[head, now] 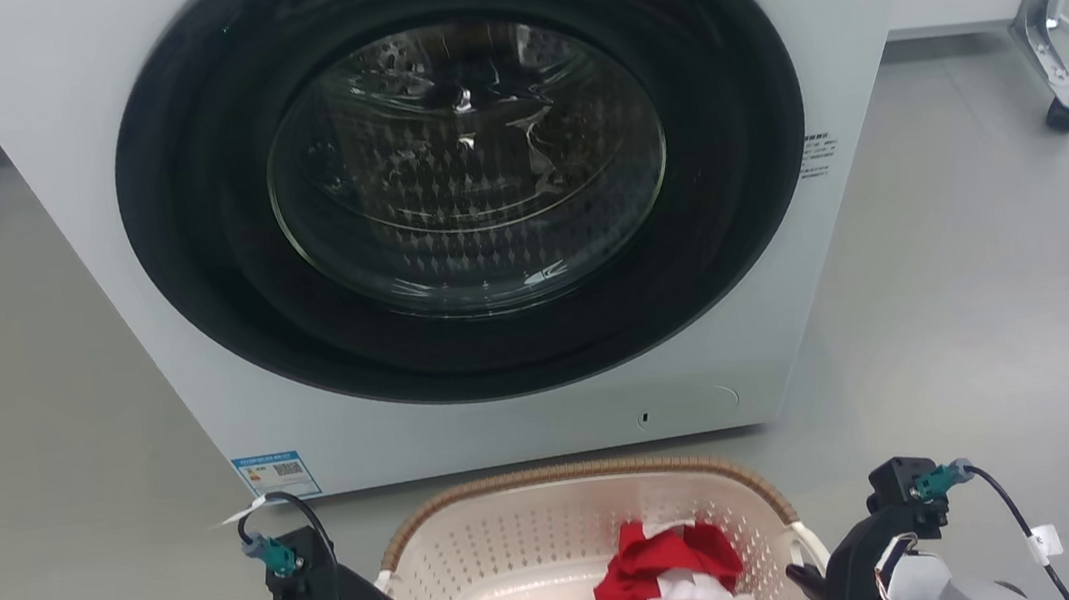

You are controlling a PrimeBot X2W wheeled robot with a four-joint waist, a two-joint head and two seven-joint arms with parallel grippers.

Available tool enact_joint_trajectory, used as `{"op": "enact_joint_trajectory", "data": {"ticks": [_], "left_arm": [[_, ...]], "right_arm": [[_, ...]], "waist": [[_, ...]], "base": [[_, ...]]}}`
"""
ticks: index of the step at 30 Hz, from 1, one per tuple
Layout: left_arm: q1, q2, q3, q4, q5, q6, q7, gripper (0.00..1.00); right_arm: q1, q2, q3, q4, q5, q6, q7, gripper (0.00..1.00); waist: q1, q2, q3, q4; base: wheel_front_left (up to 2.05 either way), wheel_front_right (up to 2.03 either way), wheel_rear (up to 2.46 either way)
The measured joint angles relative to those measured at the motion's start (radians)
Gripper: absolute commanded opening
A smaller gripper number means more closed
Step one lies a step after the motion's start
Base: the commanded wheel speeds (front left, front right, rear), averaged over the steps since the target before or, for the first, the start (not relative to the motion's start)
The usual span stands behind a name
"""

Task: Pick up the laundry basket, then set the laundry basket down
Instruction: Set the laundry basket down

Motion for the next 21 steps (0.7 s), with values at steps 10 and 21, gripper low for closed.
{"op": "enact_joint_trajectory", "data": {"ticks": [10, 21], "left_arm": [[-0.056, 0.000, -0.008, -0.033, 0.016, -0.002, -0.084, 0.00], [-0.118, 0.000, -0.007, -0.045, 0.017, 0.007, -0.151, 0.00]], "right_arm": [[-0.062, -0.017, 0.011, -0.009, -0.019, 0.000, -0.096, 0.00], [-0.172, -0.026, 0.035, -0.010, -0.072, 0.000, -0.162, 0.00]], "waist": [[0.0000, 0.0000, 0.096, -0.003], [0.0001, 0.0000, 0.258, -0.002]], "base": [[0.00, 0.00, 0.00], [0.00, 0.00, 0.00]]}}
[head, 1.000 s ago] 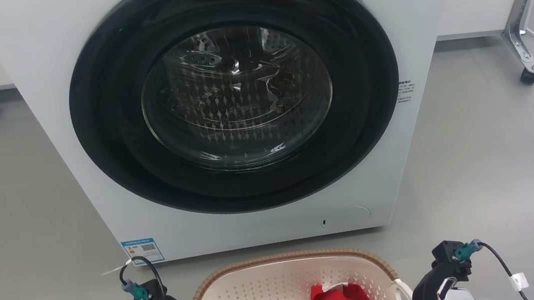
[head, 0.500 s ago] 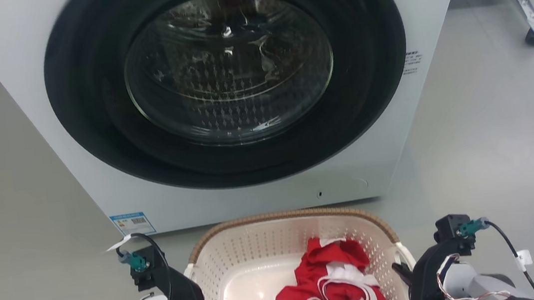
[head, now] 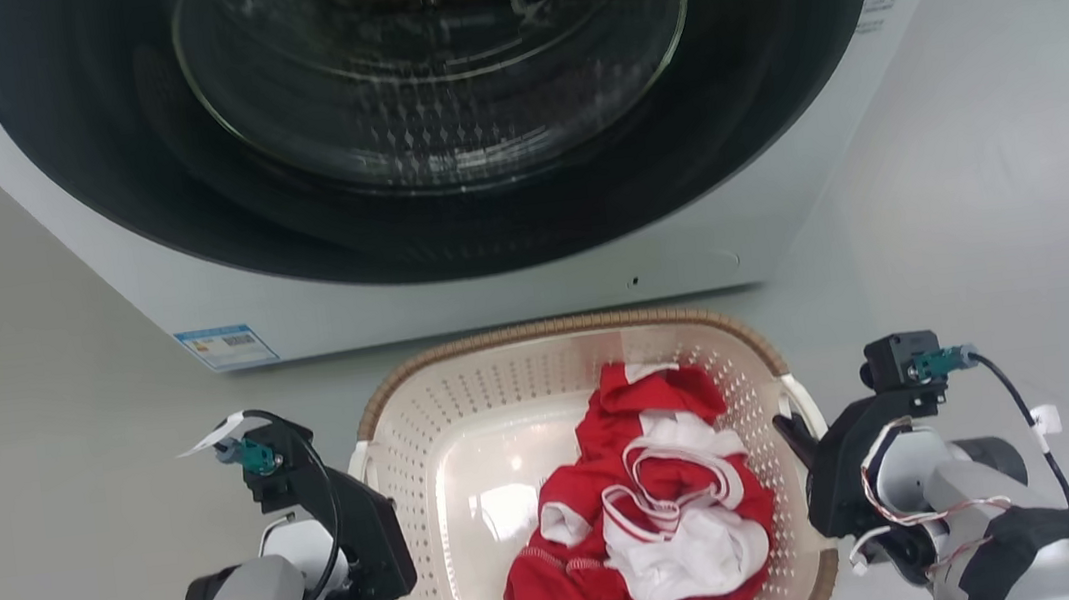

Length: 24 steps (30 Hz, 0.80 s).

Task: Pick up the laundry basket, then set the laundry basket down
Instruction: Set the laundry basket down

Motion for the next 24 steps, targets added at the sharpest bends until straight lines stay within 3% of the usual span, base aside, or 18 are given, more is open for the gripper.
{"op": "enact_joint_trajectory", "data": {"ticks": [24], "left_arm": [[-0.162, 0.011, 0.002, -0.021, 0.008, 0.018, -0.086, 0.00]], "right_arm": [[-0.192, -0.005, 0.020, 0.012, -0.061, 0.000, -0.137, 0.00]], "waist": [[0.0000, 0.0000, 0.342, -0.001]], "base": [[0.00, 0.00, 0.00]]}}
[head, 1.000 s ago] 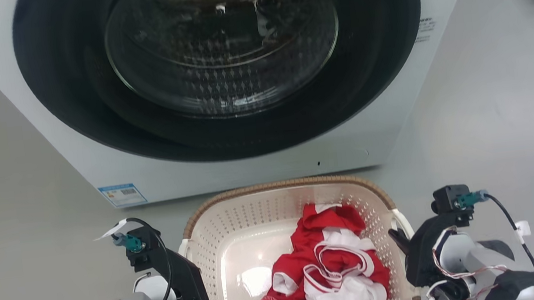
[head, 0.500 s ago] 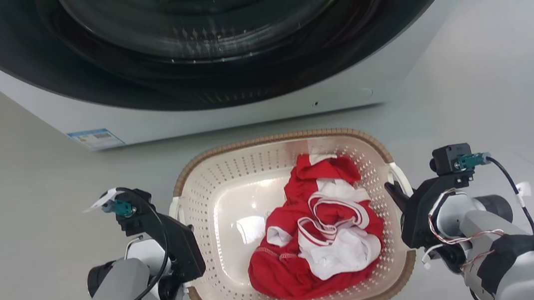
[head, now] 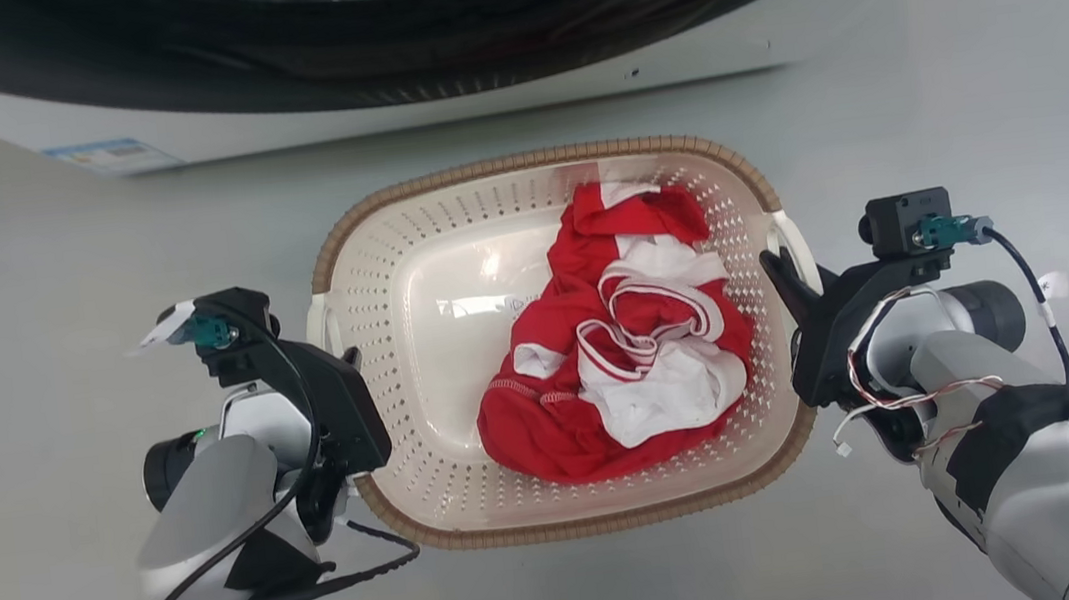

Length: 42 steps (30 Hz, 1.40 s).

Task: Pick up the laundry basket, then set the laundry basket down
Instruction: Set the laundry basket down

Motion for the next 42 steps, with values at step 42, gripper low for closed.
{"op": "enact_joint_trajectory", "data": {"ticks": [42], "left_arm": [[-0.126, -0.006, -0.015, 0.032, 0.039, 0.010, -0.114, 0.00]], "right_arm": [[-0.152, 0.006, 0.023, 0.098, -0.035, 0.004, -0.114, 0.00]], "waist": [[-0.0004, -0.0003, 0.272, 0.009]], "base": [[0.00, 0.00, 0.00]]}}
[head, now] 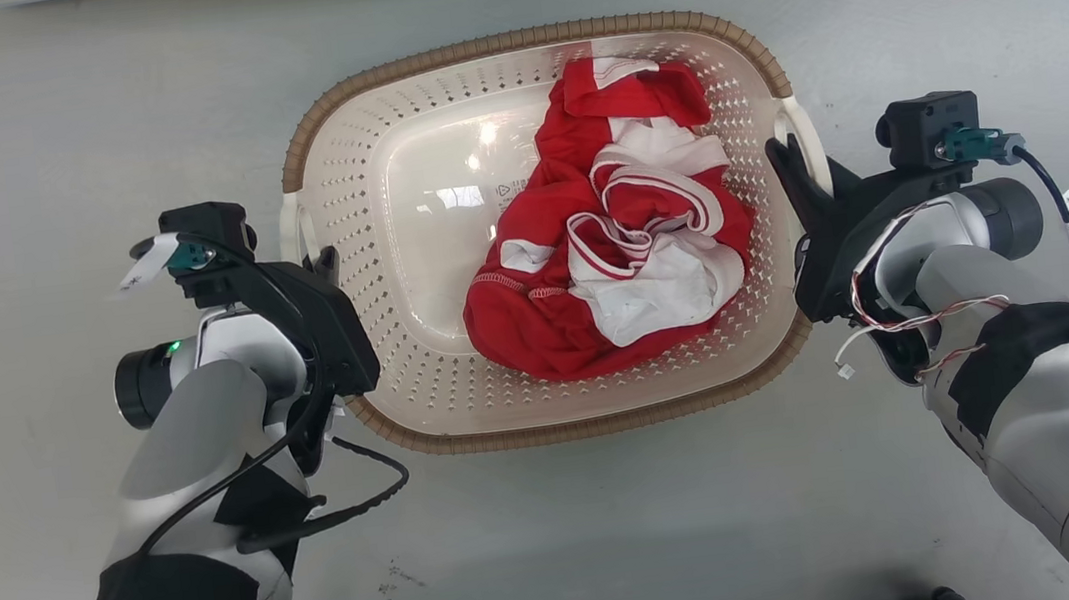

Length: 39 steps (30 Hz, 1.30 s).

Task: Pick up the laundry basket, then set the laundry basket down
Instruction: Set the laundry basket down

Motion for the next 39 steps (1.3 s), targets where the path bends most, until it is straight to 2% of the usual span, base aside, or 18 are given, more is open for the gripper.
{"op": "enact_joint_trajectory", "data": {"ticks": [11, 12, 13, 14, 18, 25, 39], "left_arm": [[-0.007, -0.003, 0.003, 0.011, -0.005, -0.003, 0.001, 0.00], [-0.008, -0.004, 0.005, 0.013, -0.007, -0.003, 0.003, 0.46], [-0.008, -0.004, 0.005, 0.014, -0.007, -0.003, 0.007, 1.00], [-0.008, -0.003, 0.008, 0.016, -0.010, -0.002, 0.004, 1.00], [-0.008, 0.017, 0.007, 0.021, -0.013, 0.001, 0.001, 1.00], [-0.007, 0.014, 0.000, 0.024, -0.013, -0.003, -0.013, 1.00], [0.064, 0.015, -0.029, 0.019, 0.005, -0.012, -0.156, 1.00]], "right_arm": [[-0.001, -0.002, 0.011, 0.000, 0.002, 0.000, -0.006, 0.00], [-0.001, -0.002, 0.012, -0.001, 0.002, 0.000, -0.009, 0.00], [-0.001, -0.001, 0.013, -0.002, 0.005, 0.000, -0.014, 0.39], [0.000, -0.001, 0.016, -0.005, 0.010, 0.000, -0.013, 1.00], [0.000, -0.005, 0.030, -0.009, 0.010, -0.001, -0.018, 1.00], [0.015, -0.012, 0.038, -0.015, 0.013, -0.001, -0.038, 1.00], [0.107, -0.027, 0.046, -0.038, 0.038, -0.001, -0.076, 1.00]], "waist": [[0.0002, 0.0001, -0.004, 0.002], [0.0003, 0.0001, -0.005, 0.003], [0.0003, 0.0002, -0.008, 0.003], [0.0004, 0.0002, -0.011, 0.004], [0.0003, 0.0001, -0.027, 0.006], [0.0003, 0.0002, -0.063, 0.014], [0.0003, 0.0001, -0.188, 0.011]], "base": [[0.00, 0.00, 0.00], [0.00, 0.00, 0.00], [0.00, 0.00, 0.00], [0.00, 0.00, 0.00], [0.00, 0.00, 0.00], [0.00, 0.00, 0.00], [0.00, 0.00, 0.00]]}}
